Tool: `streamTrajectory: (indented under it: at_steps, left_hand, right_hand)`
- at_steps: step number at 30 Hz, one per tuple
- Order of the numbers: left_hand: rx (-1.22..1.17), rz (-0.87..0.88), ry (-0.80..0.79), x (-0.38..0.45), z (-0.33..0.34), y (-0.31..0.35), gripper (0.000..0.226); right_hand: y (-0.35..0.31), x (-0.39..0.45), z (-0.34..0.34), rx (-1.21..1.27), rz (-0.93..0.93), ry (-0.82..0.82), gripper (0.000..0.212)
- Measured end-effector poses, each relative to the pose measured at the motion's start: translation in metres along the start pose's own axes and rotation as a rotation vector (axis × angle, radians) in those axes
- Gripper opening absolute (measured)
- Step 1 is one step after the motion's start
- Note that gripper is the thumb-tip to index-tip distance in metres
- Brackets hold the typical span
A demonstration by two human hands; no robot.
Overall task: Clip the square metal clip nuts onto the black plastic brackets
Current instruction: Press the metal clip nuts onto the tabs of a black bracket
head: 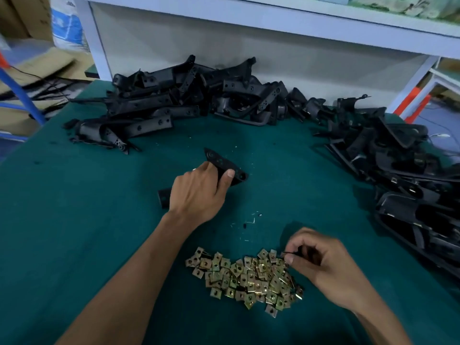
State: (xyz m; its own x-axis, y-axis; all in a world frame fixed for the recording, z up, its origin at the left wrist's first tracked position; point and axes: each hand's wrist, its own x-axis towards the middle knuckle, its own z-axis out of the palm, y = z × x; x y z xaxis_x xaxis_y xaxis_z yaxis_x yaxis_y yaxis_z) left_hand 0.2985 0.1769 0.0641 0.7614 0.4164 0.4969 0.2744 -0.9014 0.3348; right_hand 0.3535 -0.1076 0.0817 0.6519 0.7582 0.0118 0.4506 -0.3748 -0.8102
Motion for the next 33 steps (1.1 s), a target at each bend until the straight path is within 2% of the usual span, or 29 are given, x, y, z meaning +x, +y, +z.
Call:
streamTrajectory:
  at_steps: [5, 6, 9, 13, 19, 23, 28, 33]
  left_hand:
    - [-0.035, 0.083, -0.06, -0.006, 0.001, -0.001, 0.054]
    - [-0.041, 0.095, -0.069, -0.006, 0.0, 0.0, 0.058]
    - [-0.068, 0.128, -0.064, -0.005, -0.002, 0.002, 0.066]
    - [-0.097, 0.181, -0.031, -0.007, -0.002, 0.0, 0.057]
    - [-0.173, 0.174, -0.07, -0.008, -0.001, -0.001, 0.045]
    - [-0.247, 0.192, -0.13, -0.009, -0.002, 0.0, 0.049]
    - [-0.169, 0.21, -0.166, -0.008, -0.002, 0.001, 0.066]
    - [-0.15, 0.21, -0.125, -0.009, -0.002, 0.002, 0.051]
  right_hand:
    - [-0.005, 0.023, 0.0, 0.565, 0.04, 0.169, 0.005]
    - [-0.005, 0.033, 0.001, 0.648, 0.055, 0.185, 0.008]
    - [-0.009, 0.069, 0.009, 0.847, 0.092, 0.179, 0.014]
    - [-0.02, 0.115, 0.026, 1.031, 0.067, 0.205, 0.012]
    - [-0.014, 0.126, 0.031, 1.092, 0.037, 0.13, 0.01]
    - [-0.016, 0.125, 0.029, 1.104, 0.03, 0.075, 0.011]
    - [-0.017, 0.129, 0.029, 1.12, 0.048, 0.094, 0.013]
    - [-0.015, 0.127, 0.03, 1.143, 0.012, 0.096, 0.015]
